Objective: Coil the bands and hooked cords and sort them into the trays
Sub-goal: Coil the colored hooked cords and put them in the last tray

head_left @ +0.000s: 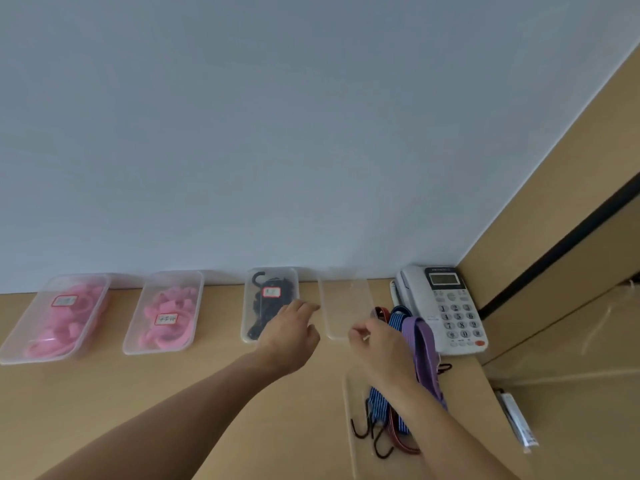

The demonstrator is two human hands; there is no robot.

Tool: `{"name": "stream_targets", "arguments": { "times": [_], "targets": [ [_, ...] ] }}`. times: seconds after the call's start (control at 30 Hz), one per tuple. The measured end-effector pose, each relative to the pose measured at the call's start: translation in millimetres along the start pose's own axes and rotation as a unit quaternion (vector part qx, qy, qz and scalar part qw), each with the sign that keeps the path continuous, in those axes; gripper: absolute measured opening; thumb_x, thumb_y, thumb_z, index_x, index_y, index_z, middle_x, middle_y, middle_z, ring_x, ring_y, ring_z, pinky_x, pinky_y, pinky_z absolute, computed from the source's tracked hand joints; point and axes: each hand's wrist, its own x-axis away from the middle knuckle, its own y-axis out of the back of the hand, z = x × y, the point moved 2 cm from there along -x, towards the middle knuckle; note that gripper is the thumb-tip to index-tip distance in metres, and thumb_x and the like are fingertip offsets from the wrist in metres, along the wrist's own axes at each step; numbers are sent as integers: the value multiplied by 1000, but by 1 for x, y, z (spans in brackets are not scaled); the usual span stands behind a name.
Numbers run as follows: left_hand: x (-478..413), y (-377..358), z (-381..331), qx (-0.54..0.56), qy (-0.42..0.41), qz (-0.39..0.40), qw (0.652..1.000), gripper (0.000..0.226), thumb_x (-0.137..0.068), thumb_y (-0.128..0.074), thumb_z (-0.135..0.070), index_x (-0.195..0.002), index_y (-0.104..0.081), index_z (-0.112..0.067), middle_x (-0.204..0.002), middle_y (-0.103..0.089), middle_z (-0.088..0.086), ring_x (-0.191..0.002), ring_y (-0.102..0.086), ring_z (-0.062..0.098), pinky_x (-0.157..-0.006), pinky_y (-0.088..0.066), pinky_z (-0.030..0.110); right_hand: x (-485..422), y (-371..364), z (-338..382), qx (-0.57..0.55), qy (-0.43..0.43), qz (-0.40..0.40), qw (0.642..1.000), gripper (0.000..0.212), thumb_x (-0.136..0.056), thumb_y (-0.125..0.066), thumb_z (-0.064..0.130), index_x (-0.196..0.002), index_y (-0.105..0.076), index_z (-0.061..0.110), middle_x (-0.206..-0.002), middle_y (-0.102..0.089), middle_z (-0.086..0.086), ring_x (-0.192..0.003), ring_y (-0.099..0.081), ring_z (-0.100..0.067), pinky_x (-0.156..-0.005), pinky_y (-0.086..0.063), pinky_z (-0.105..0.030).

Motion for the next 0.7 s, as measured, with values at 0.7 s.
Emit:
{"name": "stream_targets", "arguments": {
  "times": [0.7],
  "targets": [
    [39, -77, -96, 55, 66, 126, 988, 34, -95, -48, -24, -125, -64, -21, -123, -67, -4, -108, -61, 12, -90, -46, 20, 48, 20, -141, 127, -25, 54, 990, 28, -87, -63, 42, -100, -47, 24, -101, -51, 7, -88, -57, -15, -67, -45, -26]
  ]
}}
